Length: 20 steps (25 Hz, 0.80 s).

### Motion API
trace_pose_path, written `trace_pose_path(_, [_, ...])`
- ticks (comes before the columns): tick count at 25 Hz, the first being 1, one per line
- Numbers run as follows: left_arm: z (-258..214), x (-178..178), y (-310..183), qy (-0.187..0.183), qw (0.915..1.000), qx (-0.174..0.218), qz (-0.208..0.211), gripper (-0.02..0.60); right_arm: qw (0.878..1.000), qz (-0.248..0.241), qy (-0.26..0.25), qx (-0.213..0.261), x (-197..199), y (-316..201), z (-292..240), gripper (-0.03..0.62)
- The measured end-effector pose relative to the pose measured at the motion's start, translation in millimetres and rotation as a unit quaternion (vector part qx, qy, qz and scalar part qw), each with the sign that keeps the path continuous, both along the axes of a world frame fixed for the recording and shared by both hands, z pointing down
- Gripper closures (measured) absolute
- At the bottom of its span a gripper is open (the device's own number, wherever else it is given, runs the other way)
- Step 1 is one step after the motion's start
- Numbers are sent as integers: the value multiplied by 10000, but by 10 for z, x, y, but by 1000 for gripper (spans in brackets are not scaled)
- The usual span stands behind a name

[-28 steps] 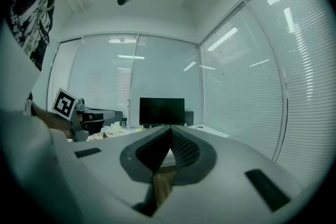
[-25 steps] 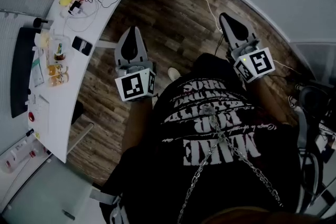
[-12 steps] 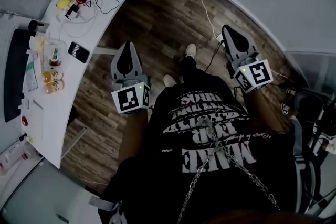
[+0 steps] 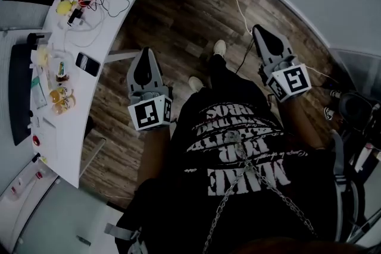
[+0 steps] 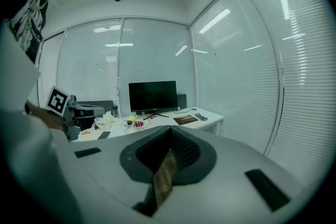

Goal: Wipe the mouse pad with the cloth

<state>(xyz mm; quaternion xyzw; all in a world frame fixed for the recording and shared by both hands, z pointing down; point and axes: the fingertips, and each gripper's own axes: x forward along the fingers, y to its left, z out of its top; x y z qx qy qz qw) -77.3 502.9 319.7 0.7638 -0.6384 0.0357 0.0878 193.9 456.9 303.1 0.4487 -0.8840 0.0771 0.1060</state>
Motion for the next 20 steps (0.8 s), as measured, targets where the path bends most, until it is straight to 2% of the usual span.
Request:
trace_pose_path(5, [106, 197, -368, 138, 9999, -76, 71, 577, 9997, -12, -79, -221, 127, -348, 58, 594])
trace_pose_path(10, [133, 297, -698, 247, 9997, -52, -29, 577, 9997, -153, -8, -213, 217, -682, 21, 594])
trace_pose_path(14, [66, 312, -1028, 200, 9994, 13, -265, 577, 9995, -315, 19, -92, 315, -1026, -72, 594])
trace_pose_path(20, [-218, 611, -1486, 79, 9991, 187, -379, 577, 9985, -481, -234, 70, 571, -1517, -264, 594])
